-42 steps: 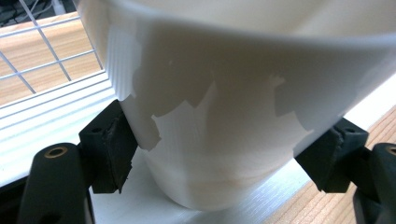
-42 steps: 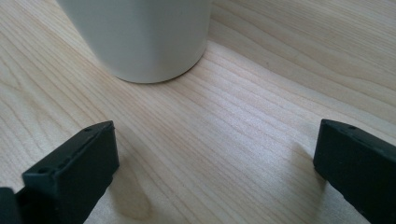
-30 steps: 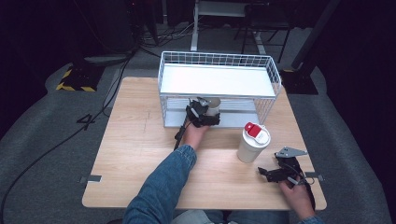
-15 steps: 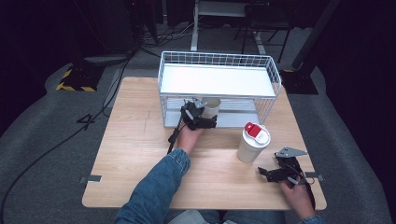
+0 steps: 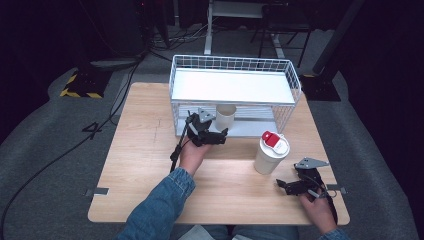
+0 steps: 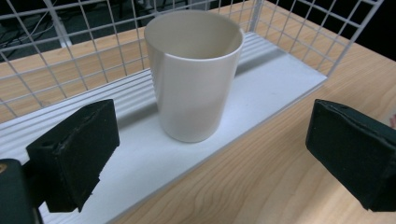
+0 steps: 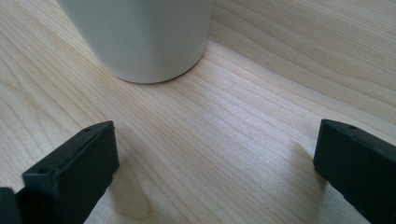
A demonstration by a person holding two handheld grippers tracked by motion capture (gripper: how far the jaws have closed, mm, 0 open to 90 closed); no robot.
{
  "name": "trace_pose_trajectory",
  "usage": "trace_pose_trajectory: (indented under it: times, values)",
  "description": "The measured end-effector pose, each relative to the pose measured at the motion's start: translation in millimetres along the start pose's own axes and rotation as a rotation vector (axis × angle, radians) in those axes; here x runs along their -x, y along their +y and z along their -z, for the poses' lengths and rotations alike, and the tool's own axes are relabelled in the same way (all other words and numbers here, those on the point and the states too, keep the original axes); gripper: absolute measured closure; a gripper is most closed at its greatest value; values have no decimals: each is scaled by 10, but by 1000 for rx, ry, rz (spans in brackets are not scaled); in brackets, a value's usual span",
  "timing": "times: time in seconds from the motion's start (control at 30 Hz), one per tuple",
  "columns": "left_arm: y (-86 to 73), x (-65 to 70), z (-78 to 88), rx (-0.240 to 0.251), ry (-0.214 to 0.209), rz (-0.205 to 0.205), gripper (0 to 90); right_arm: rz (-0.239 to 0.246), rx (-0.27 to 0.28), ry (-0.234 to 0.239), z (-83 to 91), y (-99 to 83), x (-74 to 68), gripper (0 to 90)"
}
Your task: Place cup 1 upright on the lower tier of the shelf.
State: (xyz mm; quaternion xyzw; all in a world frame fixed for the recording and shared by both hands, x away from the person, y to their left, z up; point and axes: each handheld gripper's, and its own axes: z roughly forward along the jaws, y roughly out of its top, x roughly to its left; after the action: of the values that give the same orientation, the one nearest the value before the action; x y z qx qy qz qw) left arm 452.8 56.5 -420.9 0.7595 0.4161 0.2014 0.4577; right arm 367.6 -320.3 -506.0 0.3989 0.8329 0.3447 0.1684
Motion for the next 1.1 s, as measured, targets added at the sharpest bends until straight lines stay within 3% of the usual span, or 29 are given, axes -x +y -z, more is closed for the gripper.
trace_pose_trajectory:
  times: [0.53, 0.83, 1.1]
  values:
    - [1, -33, 488, 34, -31, -22, 43, 0, 0, 0, 0, 0, 0, 0]
    - [-20, -57, 660, 19, -45, -93, 68, 0, 0, 0, 0, 0, 0, 1]
    - [-109, -133, 888, 23, -53, -101, 77, 0, 0, 0, 0, 0, 0, 1]
